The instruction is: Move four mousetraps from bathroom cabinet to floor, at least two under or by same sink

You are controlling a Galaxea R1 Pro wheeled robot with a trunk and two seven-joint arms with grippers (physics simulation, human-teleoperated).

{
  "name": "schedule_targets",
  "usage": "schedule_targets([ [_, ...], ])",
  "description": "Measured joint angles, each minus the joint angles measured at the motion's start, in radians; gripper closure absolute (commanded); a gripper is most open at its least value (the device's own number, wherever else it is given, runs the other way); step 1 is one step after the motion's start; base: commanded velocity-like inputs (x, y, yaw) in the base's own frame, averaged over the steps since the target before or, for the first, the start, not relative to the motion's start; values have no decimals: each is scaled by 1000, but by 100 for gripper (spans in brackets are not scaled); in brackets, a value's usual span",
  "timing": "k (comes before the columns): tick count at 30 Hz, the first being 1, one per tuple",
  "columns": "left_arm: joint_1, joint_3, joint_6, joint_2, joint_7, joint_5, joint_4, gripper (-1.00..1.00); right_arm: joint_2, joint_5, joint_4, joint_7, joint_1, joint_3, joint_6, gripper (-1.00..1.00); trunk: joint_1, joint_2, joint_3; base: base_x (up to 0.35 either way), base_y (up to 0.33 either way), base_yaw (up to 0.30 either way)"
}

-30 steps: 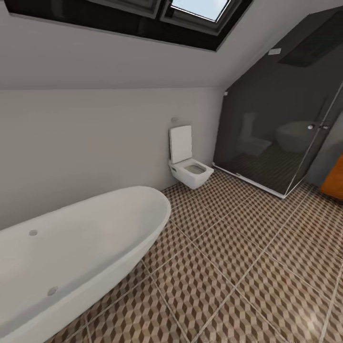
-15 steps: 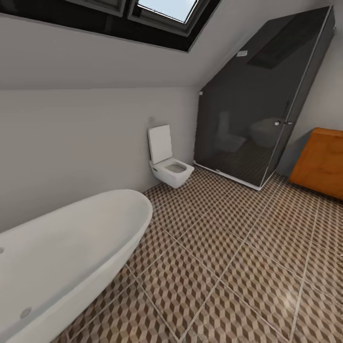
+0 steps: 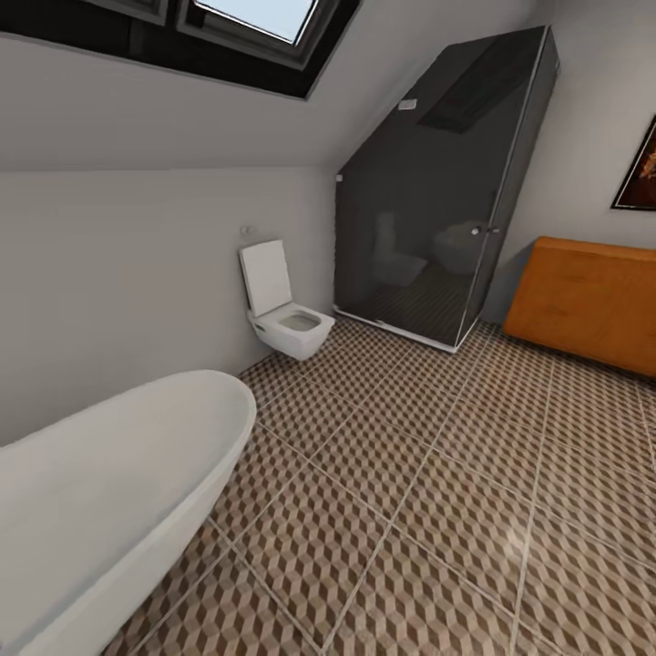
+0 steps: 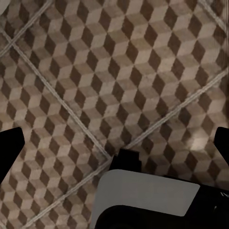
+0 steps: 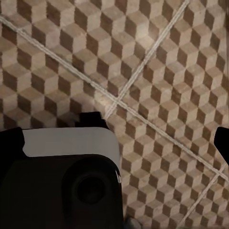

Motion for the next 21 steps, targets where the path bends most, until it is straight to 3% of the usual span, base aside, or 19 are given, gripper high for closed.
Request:
schedule_targets([
  [21, 0, 1, 0, 7, 0, 6, 7, -100, -1, 0, 0, 0, 0, 0, 0, -100, 0, 0, 0, 0, 0, -280],
])
